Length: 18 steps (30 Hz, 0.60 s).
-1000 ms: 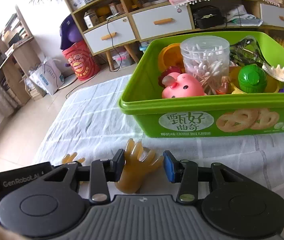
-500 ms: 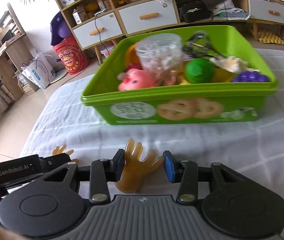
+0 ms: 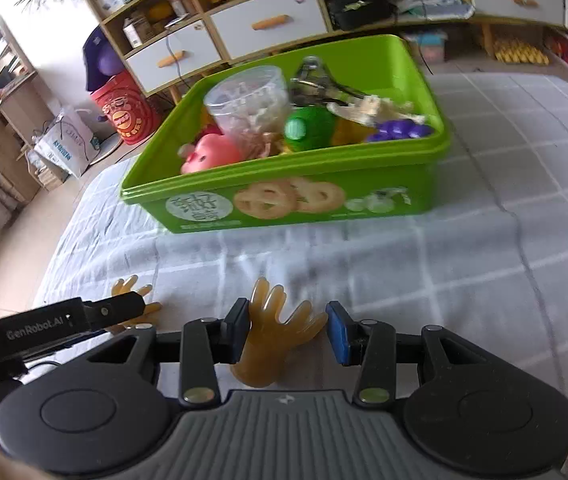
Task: Organize rigid objects
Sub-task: 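Lift both rubber hands and carry them over the green bin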
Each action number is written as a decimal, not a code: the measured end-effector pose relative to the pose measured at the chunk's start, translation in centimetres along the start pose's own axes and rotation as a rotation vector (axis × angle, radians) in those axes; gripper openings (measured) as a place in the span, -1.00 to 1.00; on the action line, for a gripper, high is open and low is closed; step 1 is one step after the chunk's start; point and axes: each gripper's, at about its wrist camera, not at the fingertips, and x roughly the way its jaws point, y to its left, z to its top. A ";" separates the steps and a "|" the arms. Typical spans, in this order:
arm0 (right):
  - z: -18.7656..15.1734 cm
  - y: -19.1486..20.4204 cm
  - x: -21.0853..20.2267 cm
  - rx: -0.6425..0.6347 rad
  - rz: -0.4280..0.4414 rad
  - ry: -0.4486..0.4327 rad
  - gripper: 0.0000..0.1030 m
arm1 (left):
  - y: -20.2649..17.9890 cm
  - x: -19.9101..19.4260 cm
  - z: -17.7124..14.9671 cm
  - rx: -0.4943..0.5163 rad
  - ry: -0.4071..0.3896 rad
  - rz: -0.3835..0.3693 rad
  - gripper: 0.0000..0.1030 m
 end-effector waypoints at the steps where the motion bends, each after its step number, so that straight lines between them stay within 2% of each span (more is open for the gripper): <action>1: 0.1 -0.3 -0.2 0.007 -0.001 0.006 -0.59 | -0.2 0.1 0.0 0.001 0.002 -0.004 0.23; 12: 1.1 -6.0 -1.6 0.179 0.035 0.030 -0.59 | -1.3 0.4 -0.2 0.021 0.018 -0.043 0.23; 18: 1.6 -8.0 -2.3 0.218 0.048 0.017 -0.59 | -1.7 0.5 -0.1 0.019 0.020 -0.056 0.23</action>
